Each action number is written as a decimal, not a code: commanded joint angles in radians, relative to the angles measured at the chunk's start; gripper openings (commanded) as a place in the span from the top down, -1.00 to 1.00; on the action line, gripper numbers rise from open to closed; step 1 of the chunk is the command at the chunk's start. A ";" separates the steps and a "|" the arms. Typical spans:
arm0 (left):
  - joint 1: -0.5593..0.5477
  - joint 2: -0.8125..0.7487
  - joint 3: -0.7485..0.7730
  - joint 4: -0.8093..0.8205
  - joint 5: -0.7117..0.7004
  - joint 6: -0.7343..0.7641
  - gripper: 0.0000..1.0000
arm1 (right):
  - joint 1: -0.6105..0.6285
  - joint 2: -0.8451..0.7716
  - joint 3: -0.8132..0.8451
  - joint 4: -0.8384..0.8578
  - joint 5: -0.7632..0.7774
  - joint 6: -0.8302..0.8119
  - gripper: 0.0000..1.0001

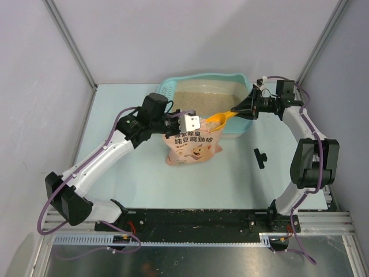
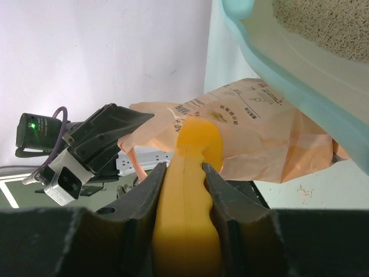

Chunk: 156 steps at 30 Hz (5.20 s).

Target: Fill the litter box with clean litter

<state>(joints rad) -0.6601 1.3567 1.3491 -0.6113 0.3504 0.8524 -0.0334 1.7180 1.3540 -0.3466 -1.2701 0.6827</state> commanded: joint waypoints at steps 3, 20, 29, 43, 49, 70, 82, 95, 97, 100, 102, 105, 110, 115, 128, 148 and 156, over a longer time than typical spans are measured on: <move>-0.003 -0.037 0.064 0.142 -0.013 -0.006 1.00 | -0.022 -0.064 0.065 -0.040 0.018 -0.051 1.00; -0.003 -0.034 0.054 0.140 -0.037 -0.027 1.00 | -0.060 -0.044 0.085 -0.035 -0.064 -0.029 1.00; -0.003 -0.024 0.061 0.142 -0.041 -0.042 1.00 | -0.083 -0.012 0.091 -0.019 -0.086 0.003 1.00; -0.004 -0.002 0.067 0.142 -0.060 -0.050 1.00 | -0.115 0.107 0.114 0.280 -0.129 0.283 1.00; -0.003 0.018 0.084 0.140 -0.076 -0.058 1.00 | -0.137 0.233 0.255 0.368 -0.129 0.339 1.00; -0.003 0.004 0.070 0.140 -0.082 -0.079 1.00 | -0.218 0.390 0.643 -0.161 0.149 -0.279 1.00; -0.003 -0.033 0.009 0.143 -0.028 -0.092 1.00 | -0.185 0.275 0.634 -0.357 0.282 -0.503 1.00; -0.003 -0.077 -0.045 0.142 -0.019 -0.098 1.00 | -0.050 0.305 0.651 -0.302 0.338 -0.428 1.00; -0.003 -0.082 -0.050 0.142 -0.019 -0.104 1.00 | -0.024 0.340 0.703 -0.261 0.336 -0.397 1.00; -0.003 -0.082 -0.053 0.140 -0.019 -0.108 1.00 | 0.010 0.434 0.831 -0.230 0.350 -0.368 1.00; -0.004 -0.083 -0.051 0.140 -0.022 -0.110 1.00 | 0.053 0.509 0.894 -0.204 0.359 -0.351 1.00; -0.003 -0.082 -0.050 0.140 -0.036 -0.107 1.00 | 0.099 0.604 0.997 -0.155 0.368 -0.312 1.00; -0.003 -0.087 -0.045 0.142 -0.048 -0.107 0.99 | 0.141 0.713 1.171 -0.143 0.472 -0.365 1.00; -0.003 -0.084 -0.041 0.142 -0.047 -0.110 0.99 | 0.164 0.666 1.271 -0.198 0.714 -0.576 1.00; 0.005 -0.071 -0.019 0.150 -0.030 -0.308 1.00 | 0.086 0.181 1.038 -0.449 0.493 -0.752 1.00; 0.020 -0.105 -0.038 0.162 0.004 -0.355 1.00 | 0.208 -0.077 0.691 -0.830 0.446 -0.950 1.00; 0.020 -0.117 -0.042 0.162 0.035 -0.349 1.00 | 0.344 -0.038 0.648 -0.815 0.631 -0.951 1.00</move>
<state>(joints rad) -0.6445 1.3098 1.2881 -0.5484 0.3183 0.5228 0.2375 1.6794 2.0258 -1.1843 -0.7773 -0.2649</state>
